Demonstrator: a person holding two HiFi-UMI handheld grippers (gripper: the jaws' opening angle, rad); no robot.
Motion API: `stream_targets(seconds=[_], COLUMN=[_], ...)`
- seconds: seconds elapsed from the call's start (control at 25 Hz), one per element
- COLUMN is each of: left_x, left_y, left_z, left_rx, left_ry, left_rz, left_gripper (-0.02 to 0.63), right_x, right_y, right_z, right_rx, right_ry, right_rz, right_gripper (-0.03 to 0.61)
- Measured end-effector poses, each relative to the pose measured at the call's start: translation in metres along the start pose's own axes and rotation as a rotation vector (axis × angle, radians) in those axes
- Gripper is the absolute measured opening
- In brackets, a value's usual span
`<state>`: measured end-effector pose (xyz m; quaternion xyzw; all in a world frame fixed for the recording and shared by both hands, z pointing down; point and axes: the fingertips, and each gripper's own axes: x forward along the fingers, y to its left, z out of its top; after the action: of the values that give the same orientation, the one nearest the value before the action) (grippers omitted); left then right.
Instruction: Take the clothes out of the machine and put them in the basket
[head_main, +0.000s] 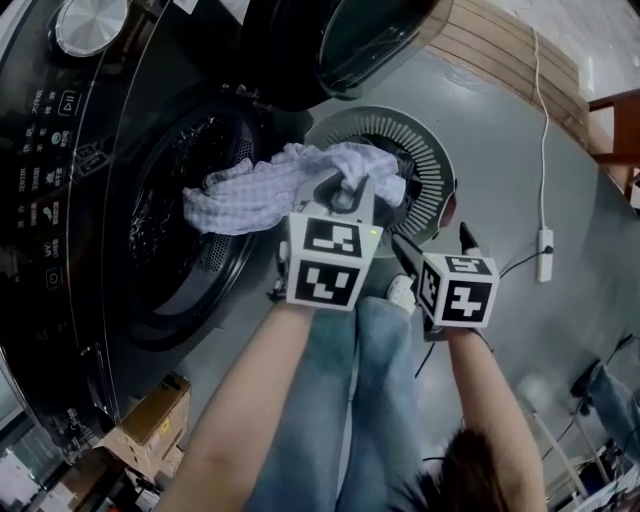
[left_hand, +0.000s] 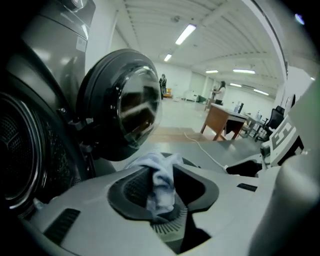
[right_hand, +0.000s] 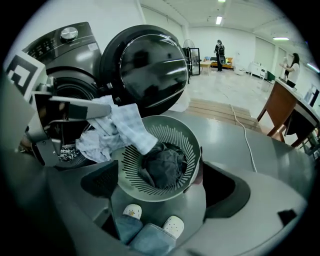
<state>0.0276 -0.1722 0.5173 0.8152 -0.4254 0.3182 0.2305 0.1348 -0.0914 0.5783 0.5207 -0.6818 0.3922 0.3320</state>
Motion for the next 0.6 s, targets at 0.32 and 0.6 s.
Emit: stream_targets(seconds=[0.32,0.6], left_x=[-0.001,-0.017], left_y=[0.050,0.133], left_z=[-0.059,-0.125], left_rx=[0.076,0.218], left_ry=[0.196,0.411], left_rz=[0.184,0.330], left_gripper=[0.440,0.480], right_x=[0.001,0.011], right_y=[0.005,0.018], right_z=[-0.010,-0.016], right_rx=[0.011,-0.002], right_ry=[0.009,0.024], right_rz=[0.005,0.018], right_gripper=[0.526,0.525])
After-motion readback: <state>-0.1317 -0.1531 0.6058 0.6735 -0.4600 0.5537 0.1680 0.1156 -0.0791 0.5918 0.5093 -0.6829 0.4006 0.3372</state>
